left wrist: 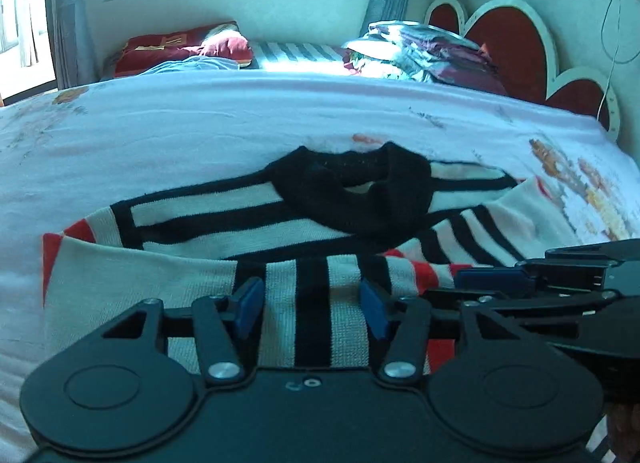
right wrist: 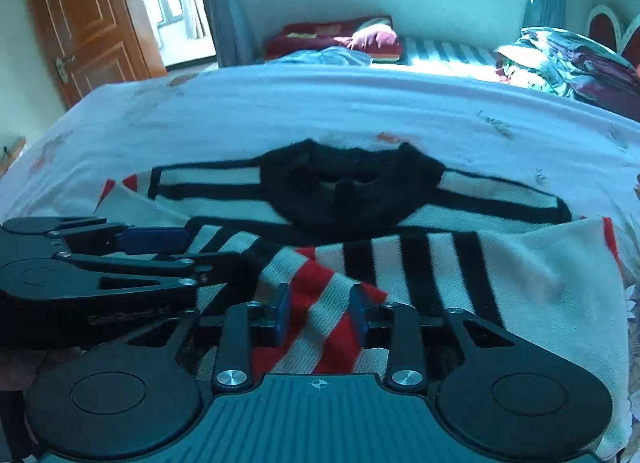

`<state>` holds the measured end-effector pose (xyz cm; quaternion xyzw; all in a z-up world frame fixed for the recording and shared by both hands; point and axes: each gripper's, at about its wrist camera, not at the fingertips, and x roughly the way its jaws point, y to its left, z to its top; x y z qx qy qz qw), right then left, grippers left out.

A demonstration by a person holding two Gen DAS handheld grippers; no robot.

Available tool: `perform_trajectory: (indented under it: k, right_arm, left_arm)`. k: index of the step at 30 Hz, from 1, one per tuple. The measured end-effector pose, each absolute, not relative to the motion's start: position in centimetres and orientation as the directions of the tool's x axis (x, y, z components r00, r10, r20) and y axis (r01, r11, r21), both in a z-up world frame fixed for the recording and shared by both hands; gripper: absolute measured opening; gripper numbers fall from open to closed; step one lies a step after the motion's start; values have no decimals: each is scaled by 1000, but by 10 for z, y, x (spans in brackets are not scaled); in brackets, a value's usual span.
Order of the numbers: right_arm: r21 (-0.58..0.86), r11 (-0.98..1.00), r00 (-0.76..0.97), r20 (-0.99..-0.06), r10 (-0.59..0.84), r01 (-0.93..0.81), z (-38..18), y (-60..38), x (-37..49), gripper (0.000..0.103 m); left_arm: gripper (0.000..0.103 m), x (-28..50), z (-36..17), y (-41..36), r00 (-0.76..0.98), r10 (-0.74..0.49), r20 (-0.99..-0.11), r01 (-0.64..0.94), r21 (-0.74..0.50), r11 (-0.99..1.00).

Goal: Fold small clothes
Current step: 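Grasp the sweater edge with both tools and fold the collar half over the hem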

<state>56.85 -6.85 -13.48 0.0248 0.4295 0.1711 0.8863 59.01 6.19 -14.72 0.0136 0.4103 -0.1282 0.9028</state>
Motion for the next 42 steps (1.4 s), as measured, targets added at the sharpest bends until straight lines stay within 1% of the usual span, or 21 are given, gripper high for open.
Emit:
perform_trajectory:
  k: [2,3,5,6,7,8,10,14,16,18,19,20,21,24,26,29,32,34,36,40,42]
  right_arm:
    - [133,941,564,-771,296,-311,-147,-64,566,28]
    - [44,942,580,-778,241,-333,-148,-62,562,28]
    - [-124,959,630,-773,68,-256,-146,-75,560,28]
    - [-142,968,632,-775,23,-209,-149,-94,560,29]
    - [-70,980,610,-790,58,-184,-152,-115,561,37]
    - [-7,987,597,-797,93,-162,-152,-129,562,39]
    - [44,988,594,-795,124,-149,-146,-136,564,39]
    - [121,969,633,-738,234,-217,-128,-109,558,39]
    - [75,969,593,-778,205,-237,-138,-92,561,39]
    - [36,968,593,-785,182,-249,-147,-91,560,39]
    - [24,968,595,-785,173,-250,-146,-94,558,39]
    - [4,970,599,-786,153,-243,-142,-95,556,39]
    - [-15,973,614,-778,134,-231,-138,-97,552,39]
    - [90,969,630,-745,220,-231,-125,-105,535,39]
    - [118,959,601,-757,255,-259,-128,-98,529,39]
    - [18,964,589,-788,176,-264,-144,-97,521,39]
    - [2,988,602,-793,96,-155,-147,-129,518,39]
    - [51,991,586,-802,116,-127,-148,-144,520,39]
    - [81,990,576,-807,133,-114,-147,-149,522,39]
    - [68,989,620,-773,134,-129,-126,-145,509,39]
    - [52,990,590,-798,123,-135,-134,-143,509,39]
  left_arm:
    - [59,586,-156,63,642,-202,-740,273,-26,962]
    - [60,585,-155,67,646,-190,-740,272,-9,962]
    - [65,580,-152,84,666,-127,-735,228,38,973]
    - [65,578,-152,95,673,-110,-731,211,47,976]
    - [65,576,-153,106,674,-131,-727,211,19,977]
    - [65,575,-151,112,676,-143,-723,202,-4,979]
    - [61,575,-145,104,686,-135,-715,195,3,981]
    - [62,576,-138,64,688,-236,-687,283,-46,958]
    - [65,584,-151,41,637,-197,-746,319,22,947]
    - [70,586,-156,42,640,-193,-744,318,28,948]
    - [69,585,-153,48,634,-205,-745,311,3,951]
    - [63,580,-148,55,646,-199,-737,295,0,956]
    - [63,573,-142,61,660,-200,-725,285,-4,958]
    - [64,548,-131,77,682,-229,-695,266,-57,962]
    - [64,537,-133,80,675,-220,-704,270,-41,962]
    - [67,525,-149,101,655,-140,-742,234,23,972]
    - [67,513,-151,128,669,-169,-724,252,7,968]
    - [67,511,-151,125,676,-146,-722,262,50,964]
    - [66,513,-148,124,675,-143,-724,239,31,970]
    - [65,501,-137,126,687,-147,-712,220,11,976]
    - [65,499,-147,129,657,-124,-743,230,41,972]
